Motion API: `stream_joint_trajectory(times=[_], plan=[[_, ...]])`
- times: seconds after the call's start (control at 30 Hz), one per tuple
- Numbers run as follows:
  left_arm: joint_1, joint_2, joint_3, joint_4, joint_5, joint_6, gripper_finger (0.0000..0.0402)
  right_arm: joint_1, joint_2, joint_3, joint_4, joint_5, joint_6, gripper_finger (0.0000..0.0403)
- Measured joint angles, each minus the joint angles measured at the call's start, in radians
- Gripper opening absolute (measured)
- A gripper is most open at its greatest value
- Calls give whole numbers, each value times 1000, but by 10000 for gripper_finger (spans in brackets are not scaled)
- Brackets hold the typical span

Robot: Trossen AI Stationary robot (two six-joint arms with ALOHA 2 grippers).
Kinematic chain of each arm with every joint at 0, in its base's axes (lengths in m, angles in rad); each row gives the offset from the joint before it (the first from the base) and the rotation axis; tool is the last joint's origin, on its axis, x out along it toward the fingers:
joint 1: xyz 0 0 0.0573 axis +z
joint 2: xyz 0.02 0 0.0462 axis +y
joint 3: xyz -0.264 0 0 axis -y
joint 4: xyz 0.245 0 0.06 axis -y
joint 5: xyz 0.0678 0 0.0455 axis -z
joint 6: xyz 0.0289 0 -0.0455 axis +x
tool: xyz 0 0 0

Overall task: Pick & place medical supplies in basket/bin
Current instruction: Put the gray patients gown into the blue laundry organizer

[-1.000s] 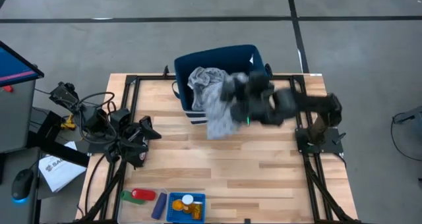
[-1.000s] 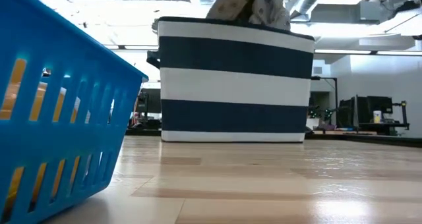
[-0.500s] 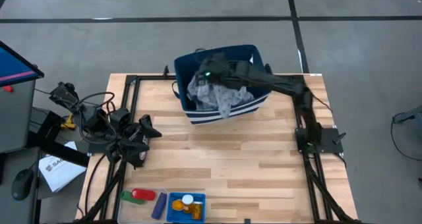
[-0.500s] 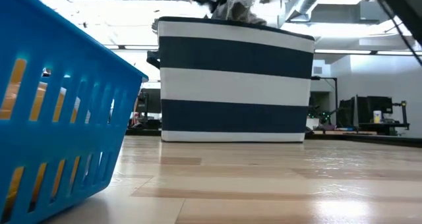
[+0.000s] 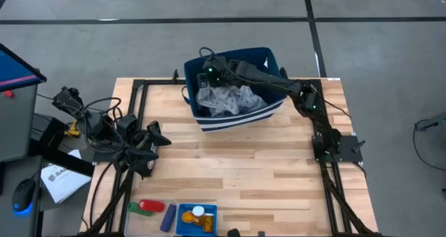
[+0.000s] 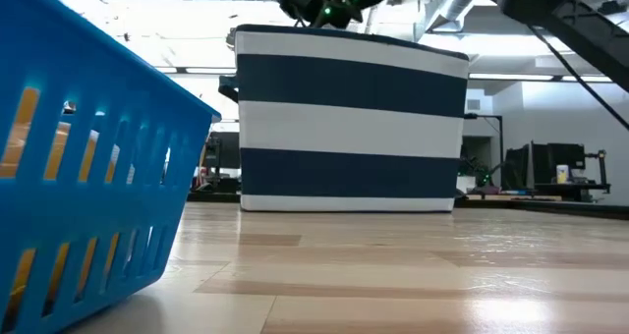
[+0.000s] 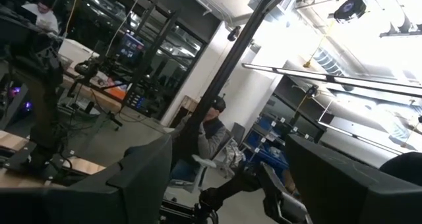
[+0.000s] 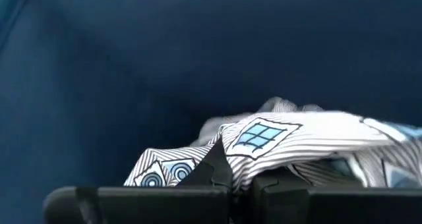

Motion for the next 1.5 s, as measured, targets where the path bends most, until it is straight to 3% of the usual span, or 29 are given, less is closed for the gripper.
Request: stream_joint_trajectory(times=[0.13,0.47,1.13,1.27,1.5], plan=[[0,0,0,-15,-13,0,287,-26,17,2,87,-5,50,0],[0,-10,0,-26,-39,-4,287,-99,38,0,107,21,131,0],[0,-43,0,-48,-70,-4,287,-212,38,0,179,-4,119,2],[0,-43,0,-52,-70,-5,287,-184,37,0,202,-39,56,18],[0,-43,0,-51,-69,-5,287,-155,18,0,136,-81,-10,84]])
